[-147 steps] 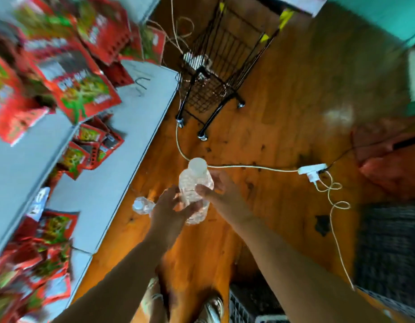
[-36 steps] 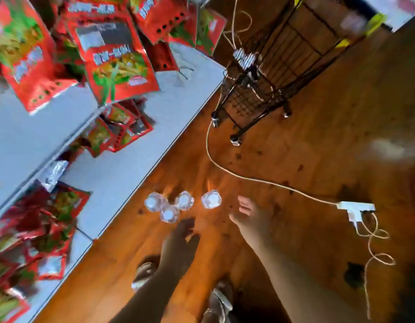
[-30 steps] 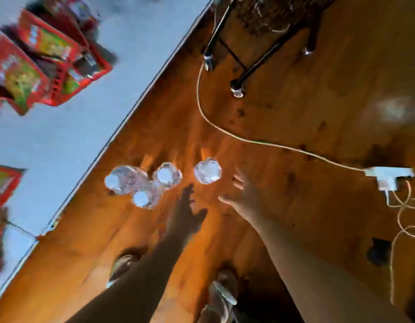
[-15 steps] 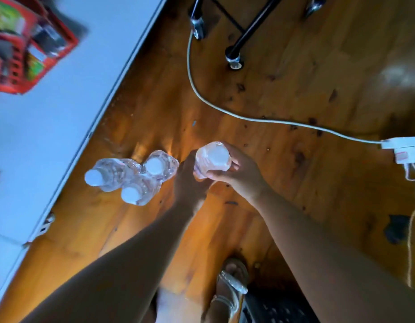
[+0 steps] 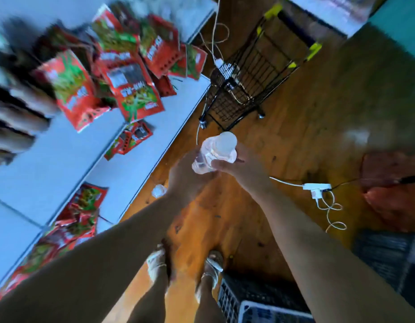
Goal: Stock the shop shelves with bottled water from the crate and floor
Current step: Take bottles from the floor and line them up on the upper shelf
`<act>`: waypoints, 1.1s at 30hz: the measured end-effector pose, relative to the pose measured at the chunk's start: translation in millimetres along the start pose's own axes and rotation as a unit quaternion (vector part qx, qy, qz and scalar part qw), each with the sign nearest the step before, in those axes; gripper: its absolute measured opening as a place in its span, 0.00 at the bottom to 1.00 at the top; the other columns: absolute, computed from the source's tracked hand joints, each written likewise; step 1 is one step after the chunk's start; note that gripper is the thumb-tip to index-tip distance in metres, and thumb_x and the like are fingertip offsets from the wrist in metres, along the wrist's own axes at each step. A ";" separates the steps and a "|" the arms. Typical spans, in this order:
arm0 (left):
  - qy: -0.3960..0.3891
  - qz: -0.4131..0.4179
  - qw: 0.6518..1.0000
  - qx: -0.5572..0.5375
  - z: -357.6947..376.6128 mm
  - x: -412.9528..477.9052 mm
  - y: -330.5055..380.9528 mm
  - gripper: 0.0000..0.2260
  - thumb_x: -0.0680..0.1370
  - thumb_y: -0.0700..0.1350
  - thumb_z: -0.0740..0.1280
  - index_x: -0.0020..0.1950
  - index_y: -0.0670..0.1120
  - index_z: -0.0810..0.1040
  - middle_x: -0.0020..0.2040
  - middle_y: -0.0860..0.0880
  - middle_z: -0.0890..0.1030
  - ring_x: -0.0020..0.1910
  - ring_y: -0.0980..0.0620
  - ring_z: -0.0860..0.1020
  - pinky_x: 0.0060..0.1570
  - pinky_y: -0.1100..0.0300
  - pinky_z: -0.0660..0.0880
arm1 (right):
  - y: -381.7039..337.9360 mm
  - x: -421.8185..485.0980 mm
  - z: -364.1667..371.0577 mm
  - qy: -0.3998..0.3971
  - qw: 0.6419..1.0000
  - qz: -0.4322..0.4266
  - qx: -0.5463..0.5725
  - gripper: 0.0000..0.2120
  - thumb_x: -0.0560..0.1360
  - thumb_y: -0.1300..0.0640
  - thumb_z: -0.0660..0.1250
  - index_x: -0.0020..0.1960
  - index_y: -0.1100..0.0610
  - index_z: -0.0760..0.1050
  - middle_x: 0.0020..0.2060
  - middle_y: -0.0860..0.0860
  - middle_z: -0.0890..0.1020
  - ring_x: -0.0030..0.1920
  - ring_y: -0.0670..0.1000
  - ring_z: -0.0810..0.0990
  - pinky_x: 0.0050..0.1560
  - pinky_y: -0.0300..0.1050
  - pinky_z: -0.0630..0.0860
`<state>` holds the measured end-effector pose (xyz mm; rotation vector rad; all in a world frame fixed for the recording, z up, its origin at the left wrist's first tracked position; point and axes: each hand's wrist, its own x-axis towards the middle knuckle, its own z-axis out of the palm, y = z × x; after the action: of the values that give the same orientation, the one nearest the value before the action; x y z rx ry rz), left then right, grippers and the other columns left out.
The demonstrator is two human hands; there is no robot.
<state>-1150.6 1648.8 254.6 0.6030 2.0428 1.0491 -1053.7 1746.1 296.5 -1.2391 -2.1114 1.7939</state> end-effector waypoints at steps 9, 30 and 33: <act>0.059 0.100 0.981 -0.155 -123.8 -106.8 143.4 0.30 0.55 0.57 0.79 0.55 0.56 0.78 0.53 0.55 0.82 0.51 0.54 0.79 0.51 0.58 0.74 | -186.3 -82.3 -30.0 -0.119 0.989 -0.092 0.013 0.22 0.74 0.44 0.65 0.67 0.45 0.68 0.58 0.47 0.76 0.56 0.47 0.74 0.52 0.45 0.73; 0.282 0.163 0.904 -0.277 -290.9 -310.9 189.0 0.03 0.73 0.42 0.70 0.45 0.48 0.81 0.38 0.52 0.84 0.33 0.55 0.80 0.29 0.65 0.74 | -353.6 -170.6 91.1 -0.340 0.856 -0.387 -0.036 0.40 0.63 0.69 0.75 0.59 0.33 0.63 0.65 0.53 0.73 0.64 0.53 0.74 0.60 0.47 0.73; 0.363 0.165 0.872 -0.283 -322.9 -335.3 174.8 0.04 0.71 0.40 0.71 0.44 0.48 0.80 0.34 0.55 0.83 0.32 0.61 0.79 0.29 0.67 0.73 | -372.4 -182.3 145.7 -0.346 0.848 -0.400 -0.015 0.40 0.62 0.70 0.75 0.59 0.35 0.63 0.58 0.51 0.77 0.57 0.48 0.77 0.61 0.48 0.73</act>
<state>-1189.6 1362.4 659.2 0.2540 2.0804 2.2447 -1201.5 1529.0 649.0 0.4163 -2.3977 1.8735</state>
